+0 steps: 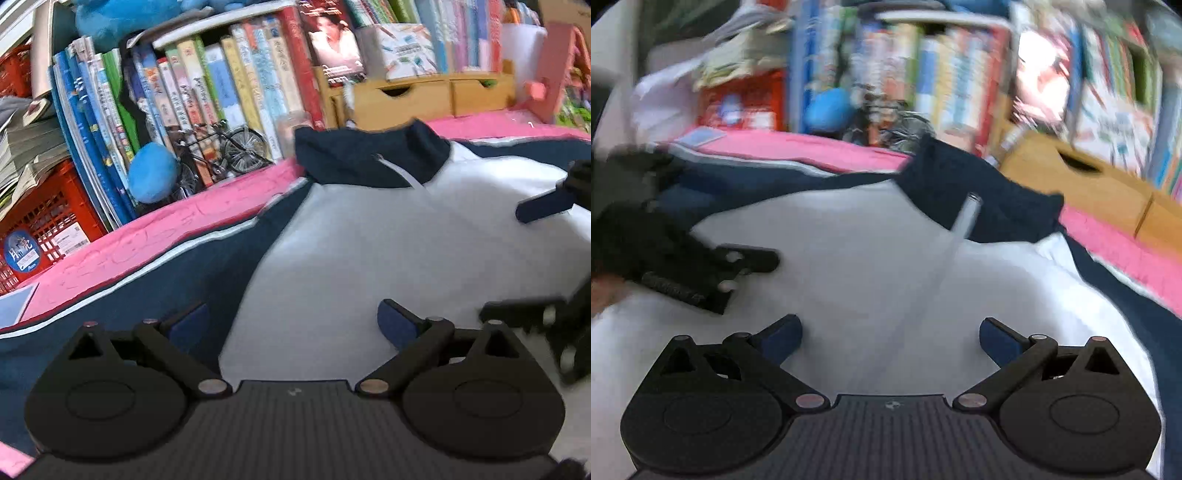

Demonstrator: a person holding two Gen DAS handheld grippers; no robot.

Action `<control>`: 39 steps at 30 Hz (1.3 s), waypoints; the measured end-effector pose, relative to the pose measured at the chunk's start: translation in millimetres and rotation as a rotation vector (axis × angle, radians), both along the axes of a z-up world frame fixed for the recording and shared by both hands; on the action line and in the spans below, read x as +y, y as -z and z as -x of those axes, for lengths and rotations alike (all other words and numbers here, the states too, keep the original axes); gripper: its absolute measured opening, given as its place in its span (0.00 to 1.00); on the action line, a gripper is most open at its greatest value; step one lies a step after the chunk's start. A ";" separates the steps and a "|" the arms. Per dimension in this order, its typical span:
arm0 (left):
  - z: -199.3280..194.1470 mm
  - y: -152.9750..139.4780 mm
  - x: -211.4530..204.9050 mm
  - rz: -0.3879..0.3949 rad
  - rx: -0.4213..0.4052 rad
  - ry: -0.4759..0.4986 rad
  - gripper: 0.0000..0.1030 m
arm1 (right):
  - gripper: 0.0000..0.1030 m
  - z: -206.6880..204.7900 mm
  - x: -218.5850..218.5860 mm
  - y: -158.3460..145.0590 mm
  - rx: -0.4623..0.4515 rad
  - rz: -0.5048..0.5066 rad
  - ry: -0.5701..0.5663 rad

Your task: Fold clothes

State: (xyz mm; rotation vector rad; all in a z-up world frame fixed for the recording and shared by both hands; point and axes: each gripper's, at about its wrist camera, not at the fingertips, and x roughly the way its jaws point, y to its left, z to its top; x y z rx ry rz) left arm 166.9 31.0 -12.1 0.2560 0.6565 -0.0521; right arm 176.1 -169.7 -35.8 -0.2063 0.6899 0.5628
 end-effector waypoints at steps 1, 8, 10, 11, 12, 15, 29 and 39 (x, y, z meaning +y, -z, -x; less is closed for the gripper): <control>-4.8 2.2 4.3 0.012 -0.004 -0.014 1.00 | 1.00 -16.5 -6.5 0.7 0.015 -0.007 0.066; -67.4 13.8 19.8 -0.010 -0.007 -0.172 1.00 | 1.00 -126.7 -61.0 7.4 -0.006 0.002 0.462; -82.6 15.7 25.7 -0.024 -0.010 -0.202 1.00 | 1.00 -147.9 -72.3 10.9 0.000 -0.004 0.516; -88.8 16.5 28.0 -0.043 -0.016 -0.230 1.00 | 1.00 -155.6 -78.9 12.8 -0.001 -0.004 0.541; -93.9 17.2 29.5 -0.057 -0.020 -0.244 1.00 | 1.00 -163.1 -85.3 14.8 -0.001 -0.004 0.564; -109.3 20.4 35.6 -0.086 -0.015 -0.284 1.00 | 1.00 -183.6 -95.8 20.0 0.000 -0.012 0.591; -26.2 -21.6 59.1 0.163 -0.059 -0.241 0.96 | 1.00 -102.0 -88.3 -7.0 -0.018 -0.071 0.400; 162.8 -48.8 -3.7 0.109 -0.123 0.282 0.98 | 1.00 164.6 -42.7 -4.5 -0.138 -0.001 -0.522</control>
